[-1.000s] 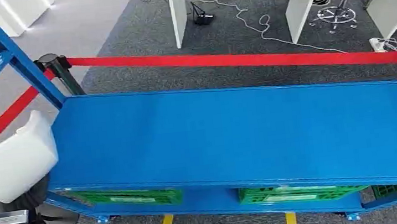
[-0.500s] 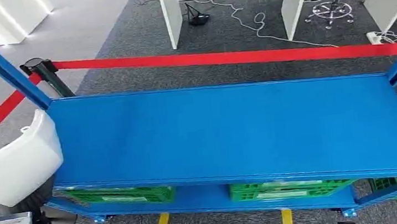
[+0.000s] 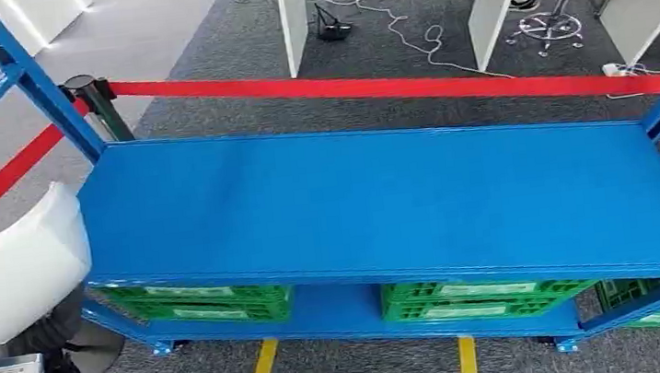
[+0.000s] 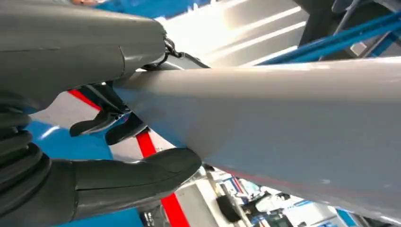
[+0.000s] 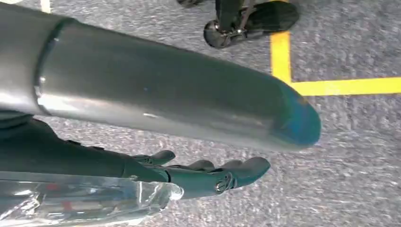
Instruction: Take the parts from the cabinet and place them on the table.
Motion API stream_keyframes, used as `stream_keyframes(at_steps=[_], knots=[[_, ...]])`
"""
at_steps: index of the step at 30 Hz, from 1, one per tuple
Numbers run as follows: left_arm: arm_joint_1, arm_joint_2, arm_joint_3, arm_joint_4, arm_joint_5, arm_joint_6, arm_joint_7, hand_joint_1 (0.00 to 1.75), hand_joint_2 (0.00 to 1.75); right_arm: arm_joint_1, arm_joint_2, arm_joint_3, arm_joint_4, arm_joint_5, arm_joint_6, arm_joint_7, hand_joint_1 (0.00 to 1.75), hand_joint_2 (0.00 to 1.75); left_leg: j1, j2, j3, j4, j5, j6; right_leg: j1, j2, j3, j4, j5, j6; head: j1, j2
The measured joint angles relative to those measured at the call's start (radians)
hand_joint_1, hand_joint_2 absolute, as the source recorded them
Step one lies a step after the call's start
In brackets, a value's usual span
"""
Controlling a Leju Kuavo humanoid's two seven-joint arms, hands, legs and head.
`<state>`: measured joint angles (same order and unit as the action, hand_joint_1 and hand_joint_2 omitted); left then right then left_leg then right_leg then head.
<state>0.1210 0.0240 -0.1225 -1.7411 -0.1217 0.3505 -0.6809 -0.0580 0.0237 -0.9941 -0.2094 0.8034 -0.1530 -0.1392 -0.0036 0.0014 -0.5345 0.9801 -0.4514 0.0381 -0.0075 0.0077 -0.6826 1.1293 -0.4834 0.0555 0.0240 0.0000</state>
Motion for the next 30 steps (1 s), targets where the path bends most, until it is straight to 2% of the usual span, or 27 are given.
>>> stream_keyframes(at_steps=[1, 2, 3, 4, 5, 7, 8, 9, 12, 13, 14, 15, 16, 17, 18, 19, 20, 21, 22, 23, 24, 25, 26, 27, 28, 29, 30], knots=[[0.000, 0.001, 0.002, 0.000, 0.004, 0.003, 0.000, 1.75, 1.75, 0.000, 0.000, 0.000, 0.000, 0.007, 0.000, 0.000, 0.00, 0.00, -0.001, 0.000, -0.009, 0.000, 0.007, 0.001, -0.001, 0.000, -0.025, 0.082, -0.051, 0.003, -0.003, 0.000], [0.000, 0.001, 0.004, 0.000, 0.007, 0.005, 0.000, 1.75, 1.75, 0.001, 0.000, 0.000, 0.000, 0.011, 0.000, 0.002, 0.00, 0.00, -0.002, 0.000, -0.019, 0.001, 0.014, 0.001, -0.001, 0.000, -0.046, 0.155, -0.086, 0.006, -0.001, 0.000], [0.000, 0.000, 0.007, 0.000, 0.011, 0.005, 0.000, 1.75, 1.75, 0.001, 0.001, 0.000, 0.000, 0.012, 0.000, 0.005, 0.00, 0.00, -0.003, 0.000, -0.028, 0.001, 0.021, 0.001, -0.001, 0.000, -0.053, 0.198, -0.098, 0.008, -0.002, 0.000], [0.001, -0.001, 0.010, 0.000, 0.017, 0.005, 0.000, 1.75, 1.75, 0.002, 0.002, 0.000, 0.000, 0.013, 0.000, 0.010, 0.00, 0.00, -0.003, 0.000, -0.038, 0.002, 0.029, 0.000, -0.001, 0.000, -0.033, 0.190, -0.085, 0.009, -0.001, 0.000], [0.001, -0.002, 0.012, 0.000, 0.018, 0.006, 0.000, 1.75, 1.75, 0.003, 0.002, 0.000, 0.000, 0.013, 0.000, 0.011, 0.00, 0.00, -0.003, 0.000, -0.045, 0.003, 0.034, -0.002, -0.001, 0.000, 0.007, 0.140, -0.057, 0.008, -0.002, 0.000], [0.001, -0.002, 0.018, 0.000, 0.021, 0.006, 0.000, 1.75, 1.75, 0.002, 0.003, 0.000, 0.000, 0.014, 0.004, 0.023, 0.00, 0.00, -0.003, -0.001, -0.054, 0.004, 0.044, -0.008, -0.001, -0.001, 0.139, -0.053, 0.002, 0.002, -0.002, 0.000], [0.001, -0.002, 0.020, 0.000, 0.026, 0.006, 0.000, 1.75, 1.75, -0.001, 0.003, 0.000, 0.000, 0.016, 0.005, 0.030, 0.00, 0.00, -0.004, -0.001, -0.057, 0.006, 0.049, -0.014, 0.000, -0.001, 0.177, -0.123, -0.027, -0.003, -0.002, 0.000], [0.001, -0.002, 0.024, 0.000, 0.027, 0.006, 0.000, 1.75, 1.75, -0.002, 0.003, 0.000, 0.000, 0.018, 0.005, 0.036, 0.00, 0.00, -0.006, 0.000, -0.059, 0.006, 0.054, -0.020, 0.006, 0.001, 0.184, -0.118, -0.008, -0.010, -0.003, 0.000], [0.007, -0.002, 0.034, 0.000, 0.026, 0.010, 0.000, 1.75, 1.75, 0.005, 0.005, 0.000, 0.000, 0.025, 0.003, 0.061, 0.00, 0.00, -0.003, 0.000, -0.060, 0.003, 0.070, -0.038, 0.010, 0.002, 0.164, -0.122, -0.003, -0.029, -0.003, 0.000], [0.010, -0.002, 0.037, -0.001, 0.026, 0.010, 0.000, 1.75, 1.75, 0.006, 0.010, -0.001, 0.000, 0.026, 0.002, 0.068, 0.00, 0.00, -0.003, -0.002, -0.065, 0.007, 0.064, -0.044, 0.001, -0.003, 0.165, -0.130, 0.008, -0.041, -0.002, 0.000], [0.013, -0.002, 0.042, -0.002, 0.026, 0.010, 0.000, 1.75, 1.75, 0.005, 0.010, -0.001, 0.000, 0.029, 0.002, 0.075, 0.00, 0.00, -0.003, -0.003, -0.076, 0.028, 0.029, -0.052, 0.000, -0.002, 0.161, -0.130, 0.016, -0.048, -0.005, 0.000], [0.014, -0.001, 0.044, -0.002, 0.026, 0.011, 0.000, 1.75, 1.75, 0.006, 0.010, -0.001, 0.000, 0.031, 0.000, 0.083, 0.00, 0.00, -0.001, -0.003, -0.096, 0.079, -0.024, -0.059, -0.001, -0.003, 0.151, -0.130, 0.025, -0.054, -0.008, 0.000], [0.016, -0.001, 0.045, -0.002, 0.025, 0.011, 0.000, 1.75, 1.75, 0.007, 0.011, -0.001, 0.000, 0.032, -0.001, 0.089, 0.00, 0.00, 0.002, -0.002, -0.123, 0.158, -0.079, -0.065, -0.002, -0.003, 0.139, -0.130, 0.034, -0.054, -0.008, 0.000], [0.019, -0.002, 0.047, -0.002, 0.023, 0.011, 0.000, 1.75, 1.75, 0.009, 0.011, -0.001, 0.000, 0.034, -0.002, 0.095, 0.00, 0.00, 0.005, -0.002, -0.151, 0.240, -0.120, -0.070, -0.002, -0.003, 0.126, -0.129, 0.043, -0.054, -0.008, 0.000], [0.024, -0.002, 0.048, -0.002, 0.018, 0.011, 0.000, 1.75, 1.75, 0.011, 0.011, -0.001, 0.000, 0.036, -0.002, 0.100, 0.00, 0.00, 0.007, -0.002, -0.166, 0.298, -0.139, -0.072, -0.002, -0.004, 0.114, -0.129, 0.051, -0.052, -0.008, 0.000], [0.027, -0.002, 0.049, -0.002, 0.017, 0.011, 0.000, 1.75, 1.75, 0.012, 0.011, -0.001, 0.000, 0.038, -0.003, 0.104, 0.00, 0.00, 0.009, -0.002, -0.158, 0.307, -0.131, -0.074, -0.002, -0.004, 0.103, -0.128, 0.059, -0.050, -0.008, 0.000], [0.029, -0.002, 0.049, -0.002, 0.016, 0.011, 0.000, 1.75, 1.75, 0.012, 0.011, -0.001, 0.000, 0.039, -0.003, 0.109, 0.00, 0.00, 0.010, -0.002, -0.131, 0.276, -0.105, -0.074, -0.003, -0.004, 0.094, -0.128, 0.066, -0.046, -0.008, 0.000], [0.029, -0.002, 0.049, -0.002, 0.015, 0.011, 0.000, 1.75, 1.75, 0.012, 0.013, -0.001, 0.000, 0.040, -0.003, 0.111, 0.00, 0.00, 0.011, -0.002, -0.085, 0.210, -0.070, -0.074, -0.005, -0.004, 0.087, -0.128, 0.072, -0.042, -0.008, 0.000], [0.029, -0.002, 0.049, -0.003, 0.015, 0.008, 0.000, 1.75, 1.75, 0.011, 0.014, -0.001, 0.000, 0.041, -0.002, 0.112, 0.00, 0.00, 0.013, -0.002, -0.022, 0.115, -0.038, -0.075, -0.007, -0.003, 0.081, -0.128, 0.079, -0.038, -0.008, 0.000], [0.030, -0.002, 0.049, -0.008, 0.025, -0.004, 0.000, 1.75, 1.75, 0.009, 0.016, -0.001, 0.000, 0.044, 0.003, 0.111, 0.00, 0.00, 0.016, -0.002, 0.041, 0.024, -0.031, -0.077, -0.006, -0.002, 0.078, -0.126, 0.085, -0.030, -0.009, 0.000], [0.028, -0.002, 0.049, -0.014, 0.038, -0.016, 0.000, 1.75, 1.75, 0.008, 0.017, 0.000, 0.000, 0.047, 0.006, 0.108, 0.00, 0.00, 0.011, -0.008, 0.061, -0.017, -0.041, -0.069, -0.002, -0.001, 0.069, -0.122, 0.090, -0.024, -0.010, 0.000], [0.031, -0.002, 0.051, -0.019, 0.048, -0.022, 0.000, 1.75, 1.75, 0.007, 0.018, 0.000, 0.000, 0.047, 0.008, 0.105, 0.00, 0.00, 0.011, -0.011, 0.050, -0.010, -0.035, -0.059, -0.002, -0.001, 0.068, -0.124, 0.099, -0.017, -0.007, 0.000], [0.031, -0.002, 0.054, -0.022, 0.050, -0.026, 0.000, 1.75, 1.75, 0.007, 0.019, 0.000, 0.000, 0.048, 0.010, 0.103, 0.00, 0.00, 0.009, -0.011, 0.044, -0.011, -0.035, -0.054, -0.002, 0.000, 0.066, -0.124, 0.106, -0.013, -0.011, 0.000], [0.033, -0.002, 0.058, -0.024, 0.051, -0.029, 0.000, 1.75, 1.75, 0.007, 0.022, 0.000, 0.000, 0.048, 0.013, 0.100, 0.00, 0.00, 0.006, -0.011, 0.041, -0.008, -0.031, -0.046, -0.005, 0.000, 0.066, -0.129, 0.112, -0.007, -0.008, 0.000], [0.034, -0.002, 0.060, -0.028, 0.051, -0.033, 0.000, 1.75, 1.75, 0.009, 0.026, 0.000, 0.001, 0.049, 0.016, 0.095, 0.00, 0.00, 0.009, -0.009, 0.033, -0.013, -0.021, -0.032, -0.006, 0.000, 0.062, -0.130, 0.118, -0.001, -0.011, 0.000], [0.032, -0.002, 0.061, -0.032, 0.051, -0.034, 0.000, 1.75, 1.75, 0.009, 0.031, 0.000, 0.001, 0.049, 0.018, 0.090, 0.00, 0.00, 0.010, -0.006, 0.026, -0.014, -0.012, -0.022, -0.008, -0.001, 0.047, -0.114, 0.090, 0.002, -0.008, 0.000], [0.033, -0.002, 0.062, -0.037, 0.049, -0.036, 0.000, 1.75, 1.75, 0.009, 0.033, 0.000, 0.001, 0.049, 0.022, 0.082, 0.00, 0.00, 0.010, -0.006, 0.016, -0.014, -0.004, -0.014, -0.007, -0.002, 0.027, -0.065, 0.032, 0.004, -0.008, 0.000]])
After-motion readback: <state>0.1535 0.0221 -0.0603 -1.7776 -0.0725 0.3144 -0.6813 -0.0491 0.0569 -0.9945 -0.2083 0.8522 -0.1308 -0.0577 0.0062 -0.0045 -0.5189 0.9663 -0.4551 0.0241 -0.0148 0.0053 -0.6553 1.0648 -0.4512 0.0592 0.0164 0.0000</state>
